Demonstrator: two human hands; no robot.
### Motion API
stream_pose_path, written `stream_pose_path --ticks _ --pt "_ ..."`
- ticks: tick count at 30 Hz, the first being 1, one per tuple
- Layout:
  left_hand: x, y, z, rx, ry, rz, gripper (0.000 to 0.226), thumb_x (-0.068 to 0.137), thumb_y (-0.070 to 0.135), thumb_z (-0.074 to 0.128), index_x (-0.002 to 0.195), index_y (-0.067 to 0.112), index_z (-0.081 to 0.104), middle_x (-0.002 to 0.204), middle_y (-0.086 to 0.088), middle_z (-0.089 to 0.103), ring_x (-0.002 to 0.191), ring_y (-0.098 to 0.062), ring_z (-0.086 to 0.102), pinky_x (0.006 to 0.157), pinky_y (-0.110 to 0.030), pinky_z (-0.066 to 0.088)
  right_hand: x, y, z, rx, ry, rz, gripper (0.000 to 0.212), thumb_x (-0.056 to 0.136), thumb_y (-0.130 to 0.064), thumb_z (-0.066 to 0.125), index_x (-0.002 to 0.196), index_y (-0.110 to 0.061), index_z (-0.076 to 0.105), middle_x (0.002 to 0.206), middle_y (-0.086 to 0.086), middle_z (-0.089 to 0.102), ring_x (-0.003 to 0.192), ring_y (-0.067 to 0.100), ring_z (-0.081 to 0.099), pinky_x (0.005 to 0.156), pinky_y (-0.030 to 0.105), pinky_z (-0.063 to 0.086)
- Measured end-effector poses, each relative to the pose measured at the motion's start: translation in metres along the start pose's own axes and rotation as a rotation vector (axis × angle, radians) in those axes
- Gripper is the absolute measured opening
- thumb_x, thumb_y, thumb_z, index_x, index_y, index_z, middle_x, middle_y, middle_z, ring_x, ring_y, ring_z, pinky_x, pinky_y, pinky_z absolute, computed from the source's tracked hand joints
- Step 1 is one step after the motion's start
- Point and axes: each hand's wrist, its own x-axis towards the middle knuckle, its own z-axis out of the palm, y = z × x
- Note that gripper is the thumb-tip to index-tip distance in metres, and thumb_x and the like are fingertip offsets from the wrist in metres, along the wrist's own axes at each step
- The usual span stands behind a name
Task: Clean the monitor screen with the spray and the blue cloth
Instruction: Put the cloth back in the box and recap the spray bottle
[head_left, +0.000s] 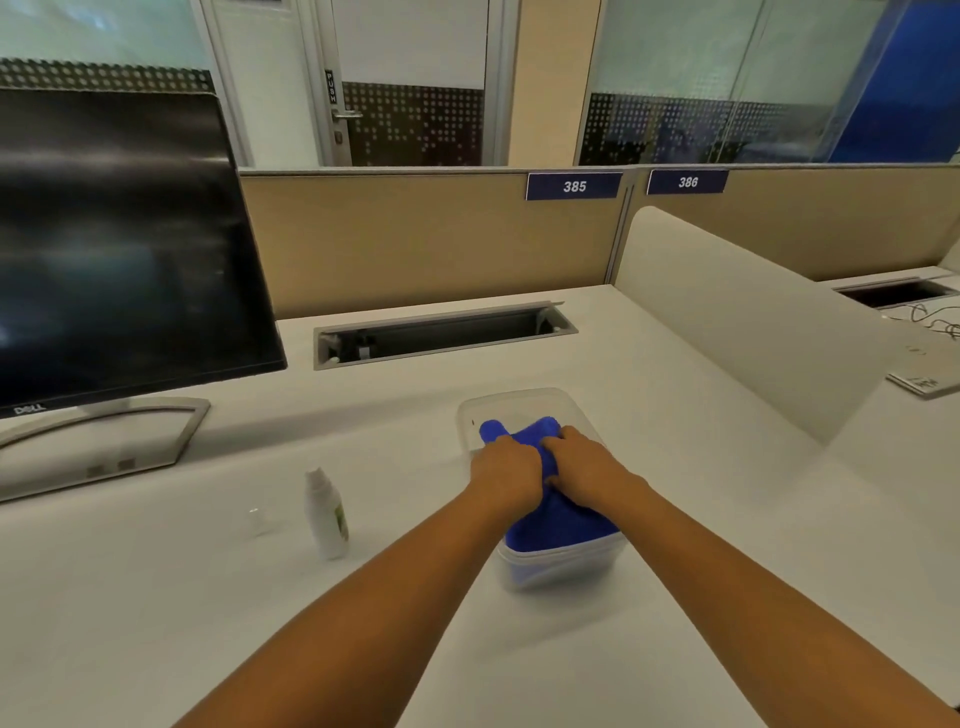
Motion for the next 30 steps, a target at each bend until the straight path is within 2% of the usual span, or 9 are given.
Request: stream_pose_path --ticks 2,4,6,11,15,19,25,27,30 --pt "0.0 0.002 0.005 0.135 0.001 0.019 0.032 0.09 0.022 0.049 0.119 0.008 0.052 0.132 -0.015 0.045 0.108 -0.024 0.049 0.083 -0.027 0.043 -0.003 -0.005 0.002 0.028 0.173 -0.046 0.037 0.093 -0.01 0.042 0.129 -0.003 0.041 0.137 0.017 0.037 0.121 0.031 0.039 0.099 0.037 0.036" --pt "-0.001 0.003 0.007 0.309 -0.042 0.03 0.049 0.091 0.033 0.047 0.135 0.012 0.039 0.146 -0.016 0.031 0.136 -0.031 0.026 0.113 -0.045 0.016 -0.004 -0.013 0.003 0.138 0.229 -0.066 0.041 0.096 -0.009 0.035 0.136 0.001 0.033 0.145 0.018 0.028 0.133 0.031 0.026 0.109 0.04 0.026" --pt "-0.001 0.004 0.009 0.444 -0.136 0.038 0.052 0.093 0.039 0.04 0.139 0.017 0.031 0.147 -0.011 0.032 0.139 -0.029 0.021 0.114 -0.051 0.002 -0.002 -0.016 0.008 0.056 0.086 -0.075 0.046 0.097 -0.014 0.036 0.14 -0.002 0.027 0.151 0.015 0.019 0.138 0.029 0.02 0.111 0.039 0.022" --pt "-0.003 0.002 0.017 0.614 -0.222 0.041 0.056 0.094 0.048 0.032 0.142 0.02 0.024 0.15 -0.006 0.028 0.141 -0.028 0.016 0.112 -0.054 -0.002 0.002 -0.012 0.021 -0.094 -0.265 0.013 0.055 0.098 -0.025 0.037 0.146 -0.01 0.014 0.154 0.012 0.011 0.14 0.027 0.019 0.112 0.036 0.022" --pt "-0.009 -0.002 0.014 0.406 -0.083 0.052 0.039 0.094 0.04 0.039 0.124 0.02 0.05 0.13 -0.004 0.054 0.132 -0.026 0.034 0.114 -0.051 -0.002 -0.002 -0.015 0.013 -0.036 -0.214 0.024 0.04 0.097 -0.022 0.038 0.133 -0.006 0.041 0.141 0.013 0.04 0.126 0.026 0.042 0.102 0.033 0.035" --pt "-0.023 -0.011 0.006 0.077 0.192 0.075 0.023 0.093 0.023 0.042 0.096 0.013 0.063 0.103 -0.005 0.067 0.109 -0.022 0.054 0.115 -0.046 0.0 -0.009 -0.031 -0.004 0.05 -0.024 0.048 0.018 0.092 -0.008 0.043 0.09 -0.003 0.06 0.101 0.016 0.061 0.083 0.022 0.051 0.066 0.026 0.04" --pt "-0.053 -0.052 -0.028 -0.285 0.53 0.012 0.029 0.095 0.026 0.043 0.115 0.016 0.06 0.121 -0.007 0.062 0.111 -0.022 0.057 0.113 -0.041 0.023 -0.024 -0.087 -0.023 0.479 0.516 -0.017 0.023 0.095 -0.01 0.045 0.11 -0.002 0.061 0.108 0.015 0.065 0.096 0.025 0.061 0.087 0.028 0.046" --pt "-0.066 -0.08 -0.038 -0.414 0.64 -0.044 0.031 0.093 0.028 0.046 0.12 0.018 0.056 0.125 -0.004 0.06 0.111 -0.021 0.057 0.102 -0.035 0.039 -0.027 -0.112 -0.019 0.563 0.513 -0.065 0.025 0.093 -0.009 0.047 0.116 -0.006 0.058 0.113 0.012 0.063 0.098 0.021 0.059 0.085 0.022 0.043" --pt "-0.089 -0.134 -0.041 -0.568 0.759 -0.134 0.031 0.093 0.023 0.047 0.122 0.018 0.055 0.127 -0.005 0.058 0.113 -0.021 0.056 0.098 -0.033 0.042 -0.028 -0.143 -0.003 0.672 0.296 -0.133 0.042 0.087 -0.01 0.058 0.128 -0.013 0.048 0.124 0.006 0.056 0.104 0.013 0.053 0.084 0.019 0.04"
